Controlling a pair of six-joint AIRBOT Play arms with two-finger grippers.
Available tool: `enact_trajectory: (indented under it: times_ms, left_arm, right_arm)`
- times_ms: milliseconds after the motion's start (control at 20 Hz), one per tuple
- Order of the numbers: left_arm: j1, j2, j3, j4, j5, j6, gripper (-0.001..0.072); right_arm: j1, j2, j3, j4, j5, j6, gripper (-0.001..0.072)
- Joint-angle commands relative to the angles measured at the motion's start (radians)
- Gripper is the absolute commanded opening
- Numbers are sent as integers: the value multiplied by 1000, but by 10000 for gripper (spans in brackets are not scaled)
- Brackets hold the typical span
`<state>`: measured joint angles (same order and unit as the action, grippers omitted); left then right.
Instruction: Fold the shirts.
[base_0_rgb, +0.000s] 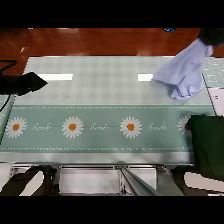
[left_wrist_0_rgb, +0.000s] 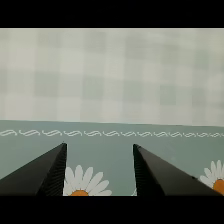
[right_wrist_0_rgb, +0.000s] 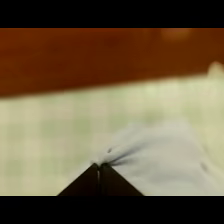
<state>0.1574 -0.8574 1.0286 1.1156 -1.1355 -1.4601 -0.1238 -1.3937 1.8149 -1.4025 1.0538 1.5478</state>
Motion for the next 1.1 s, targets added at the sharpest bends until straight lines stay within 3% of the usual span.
enact_trajectory:
  times_ms: [0, 350, 650, 900, 1050]
  left_arm:
    - [4, 175, -51, 1, -3, 8, 507]
    - [5, 323, -246, -17, -3, -3, 507]
    - [34, 323, -266, -15, 96, 15, 507]
    - [48, 322, -266, -18, 121, -10, 507]
    - [48, 322, -267, -25, 100, -10, 507]
  right_arm:
    - [49, 103, 161, 32, 1, -43, 20]
    - [238, 220, 250, 31, -79, -92, 20]
    - [483, 236, 225, 42, 100, -92, 20]
    - [695, 224, -61, 100, 108, -47, 20]
    - [803, 189, -343, 178, -58, -3, 20]
